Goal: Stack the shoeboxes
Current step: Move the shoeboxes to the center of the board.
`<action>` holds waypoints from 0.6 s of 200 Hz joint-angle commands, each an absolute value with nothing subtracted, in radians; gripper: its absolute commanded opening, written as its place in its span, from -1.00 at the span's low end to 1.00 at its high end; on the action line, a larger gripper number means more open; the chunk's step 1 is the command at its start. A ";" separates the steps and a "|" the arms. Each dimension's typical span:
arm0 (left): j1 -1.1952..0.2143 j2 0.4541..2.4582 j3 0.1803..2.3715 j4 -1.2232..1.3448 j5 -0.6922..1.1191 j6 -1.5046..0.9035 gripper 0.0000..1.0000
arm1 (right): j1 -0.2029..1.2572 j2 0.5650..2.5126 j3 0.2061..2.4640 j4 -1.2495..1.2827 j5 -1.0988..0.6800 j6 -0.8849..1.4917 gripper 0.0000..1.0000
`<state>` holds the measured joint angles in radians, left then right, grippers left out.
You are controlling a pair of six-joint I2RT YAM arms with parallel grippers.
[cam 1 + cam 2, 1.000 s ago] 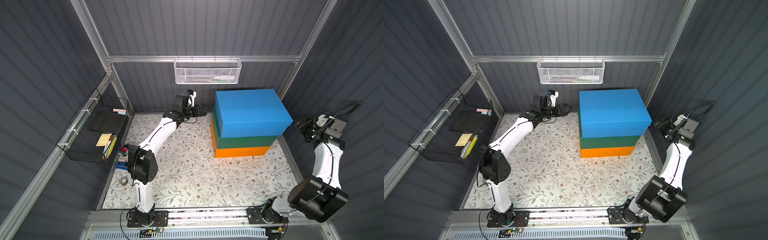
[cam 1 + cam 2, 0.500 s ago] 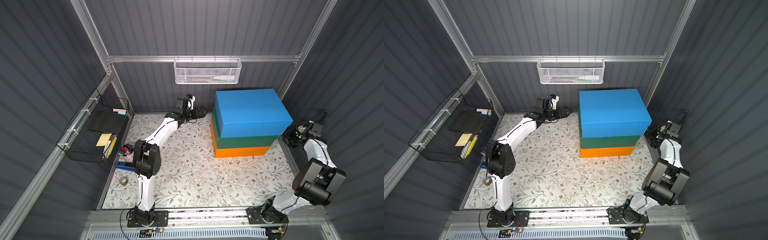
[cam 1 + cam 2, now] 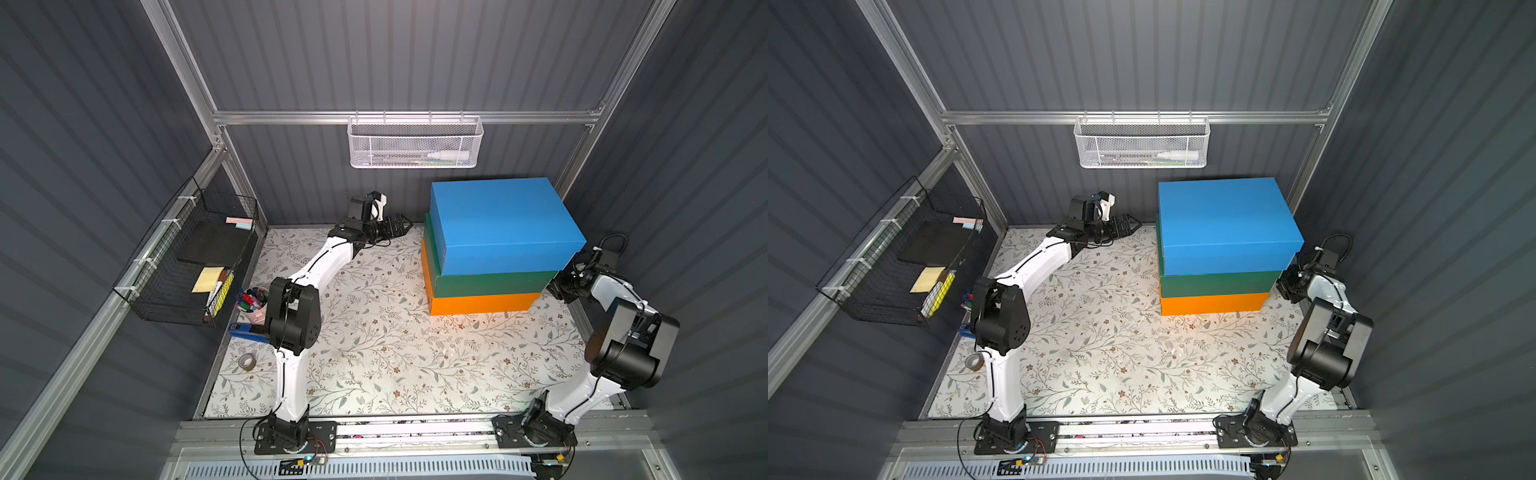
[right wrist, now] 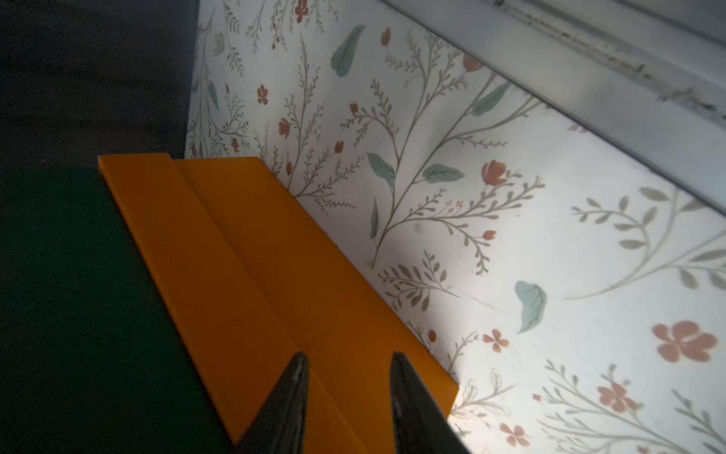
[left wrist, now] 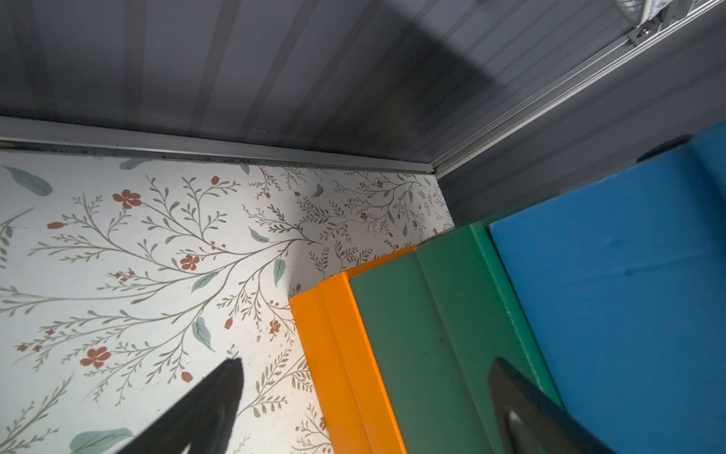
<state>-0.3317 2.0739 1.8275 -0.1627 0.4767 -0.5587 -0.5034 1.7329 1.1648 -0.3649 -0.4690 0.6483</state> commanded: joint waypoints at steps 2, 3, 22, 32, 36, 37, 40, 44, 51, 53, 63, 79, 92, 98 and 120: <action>-0.325 2.097 1.813 -0.135 0.503 -0.573 0.99 | -0.501 1.759 1.150 -0.317 -0.446 0.694 -0.29; -0.325 2.097 1.812 -0.134 0.505 -0.573 0.99 | -0.501 1.760 1.150 -0.316 -0.447 0.695 -0.29; -0.324 2.101 1.812 -0.133 0.506 -0.575 0.99 | -0.502 1.784 1.150 -0.292 -0.457 0.717 -0.31; -0.324 2.100 1.812 -0.133 0.508 -0.577 0.99 | -0.502 1.796 1.150 -0.282 -0.457 0.729 -0.31; -0.324 2.101 1.812 -0.132 0.508 -0.577 0.99 | -0.501 1.802 1.151 -0.280 -0.457 0.732 -0.32; -0.323 2.101 1.812 -0.132 0.508 -0.578 0.99 | -0.501 1.803 1.152 -0.280 -0.456 0.733 -0.32; -0.324 2.102 1.813 -0.132 0.508 -0.577 0.99 | -0.502 1.807 1.154 -0.278 -0.458 0.735 -0.32; -0.323 2.102 1.812 -0.132 0.509 -0.578 0.99 | -0.502 1.813 1.157 -0.277 -0.462 0.738 -0.32; -0.324 2.102 1.812 -0.130 0.509 -0.580 0.99 | -0.500 1.827 1.162 -0.277 -0.469 0.744 -0.33; -0.324 2.103 1.812 -0.130 0.510 -0.580 0.99 | -0.500 1.831 1.165 -0.279 -0.470 0.746 -0.33; -0.324 2.103 1.812 -0.130 0.513 -0.582 0.99 | -0.496 1.850 1.174 -0.286 -0.477 0.752 -0.34; -0.324 2.103 1.815 -0.131 0.516 -0.586 0.99 | -0.494 1.870 1.174 -0.284 -0.478 0.773 -0.37; -0.324 2.102 1.815 -0.130 0.516 -0.590 0.99 | -0.493 1.878 1.166 -0.264 -0.490 0.790 -0.38; -0.324 2.101 1.813 -0.130 0.516 -0.592 0.99 | -0.494 1.880 1.162 -0.253 -0.496 0.797 -0.38; -0.324 2.098 1.814 -0.132 0.516 -0.594 0.99 | -0.494 1.894 1.161 -0.231 -0.525 0.824 -0.39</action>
<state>-0.3298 2.0853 1.8210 -0.1486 0.4980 -0.5842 -0.4938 1.8847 1.1633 -0.2726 -0.4889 0.7689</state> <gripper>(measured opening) 0.995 0.307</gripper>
